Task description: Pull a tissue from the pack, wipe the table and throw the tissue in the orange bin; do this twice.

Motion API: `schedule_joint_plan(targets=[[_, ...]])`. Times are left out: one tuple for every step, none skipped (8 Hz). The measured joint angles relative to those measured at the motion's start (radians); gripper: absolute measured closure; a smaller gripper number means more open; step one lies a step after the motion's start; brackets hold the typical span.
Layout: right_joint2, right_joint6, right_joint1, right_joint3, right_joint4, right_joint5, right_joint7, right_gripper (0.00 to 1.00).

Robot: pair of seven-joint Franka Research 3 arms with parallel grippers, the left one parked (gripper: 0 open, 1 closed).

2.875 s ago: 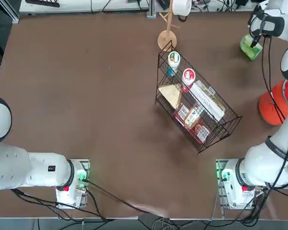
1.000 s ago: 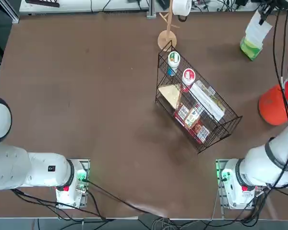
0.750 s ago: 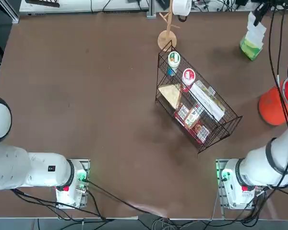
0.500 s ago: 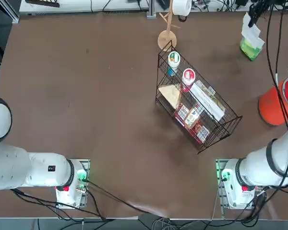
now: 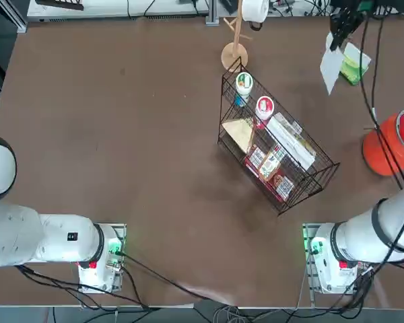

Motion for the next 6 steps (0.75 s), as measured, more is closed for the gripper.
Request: schedule_joint_plan(targets=[[-0.033, 0.040, 0.017, 0.000, -0.078, 0.024, 0.039, 0.99], [-0.074, 0.092, 0.028, 0.000, -0.165, 0.038, 0.073, 0.99], [-0.121, 0.150, 0.043, 0.000, -0.263, 0.044, 0.117, 0.99], [-0.155, 0.190, 0.059, 0.000, -0.334, 0.050, 0.162, 0.99], [-0.178, 0.213, 0.076, 0.000, -0.378, 0.067, 0.213, 0.99], [-0.189, 0.222, 0.098, 0.000, -0.396, 0.080, 0.277, 0.99]])
